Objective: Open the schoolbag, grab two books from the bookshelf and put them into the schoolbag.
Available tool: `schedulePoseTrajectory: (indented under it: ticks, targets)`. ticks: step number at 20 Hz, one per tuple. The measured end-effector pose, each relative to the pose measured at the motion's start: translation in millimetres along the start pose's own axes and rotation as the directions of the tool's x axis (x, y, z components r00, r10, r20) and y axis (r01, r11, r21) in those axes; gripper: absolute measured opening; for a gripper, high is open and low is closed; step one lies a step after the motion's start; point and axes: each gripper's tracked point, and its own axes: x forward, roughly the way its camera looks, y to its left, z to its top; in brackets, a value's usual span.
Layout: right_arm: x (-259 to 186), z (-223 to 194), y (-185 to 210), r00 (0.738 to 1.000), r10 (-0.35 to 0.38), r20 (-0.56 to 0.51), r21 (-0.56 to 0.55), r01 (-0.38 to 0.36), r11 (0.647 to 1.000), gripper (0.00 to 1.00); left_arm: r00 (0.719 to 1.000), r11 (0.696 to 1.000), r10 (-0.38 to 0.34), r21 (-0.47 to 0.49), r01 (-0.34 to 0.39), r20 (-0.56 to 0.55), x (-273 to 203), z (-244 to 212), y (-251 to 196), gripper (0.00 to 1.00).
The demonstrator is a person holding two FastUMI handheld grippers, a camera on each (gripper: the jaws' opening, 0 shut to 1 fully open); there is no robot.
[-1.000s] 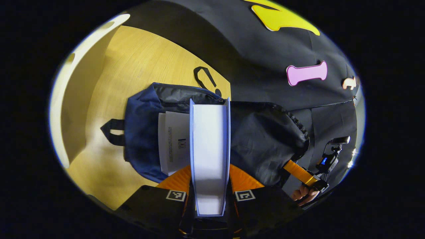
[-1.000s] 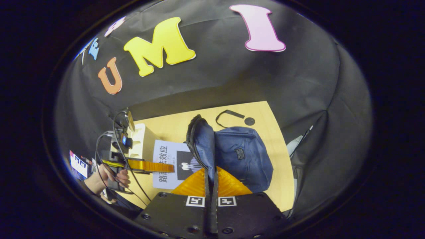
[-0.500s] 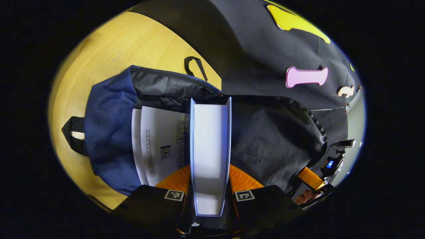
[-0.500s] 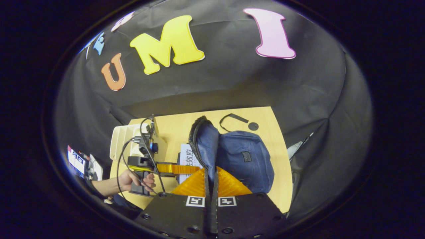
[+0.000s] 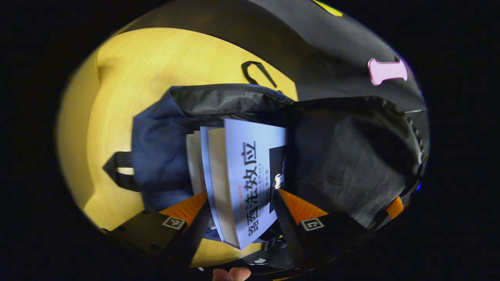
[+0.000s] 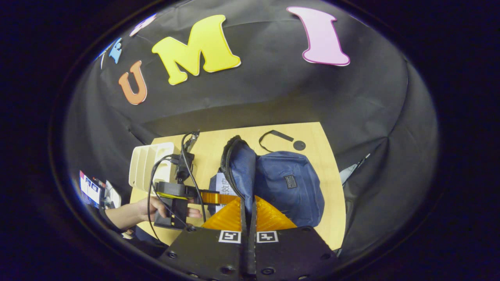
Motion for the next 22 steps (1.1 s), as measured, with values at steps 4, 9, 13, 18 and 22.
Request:
schedulePoseTrajectory:
  ticks: [4,9,13,18,22]
  targets:
    - [4,0,6,1.000,0.010,-0.004,-0.008,-0.010,1.000,0.00,0.984,0.981,0.159,0.104,-0.167,0.076,-27,11,9,0.98]
    - [9,-4,18,1.000,0.021,-0.010,-0.020,-0.022,1.000,0.00,0.902,0.892,0.302,0.243,-0.382,0.310,-83,44,20,0.97]
    - [13,-8,33,1.000,0.025,-0.017,-0.039,-0.025,0.999,0.03,0.803,0.837,0.325,0.244,-0.491,0.500,-141,66,15,0.97]
    - [23,-14,53,1.000,0.002,-0.026,-0.037,-0.003,0.999,0.00,0.599,0.794,0.295,0.158,-0.587,0.745,-259,85,7,1.00]
    - [31,-21,72,1.000,0.003,-0.025,-0.040,-0.004,0.999,0.04,0.451,0.781,0.239,0.106,-0.616,0.860,-337,88,4,0.98]
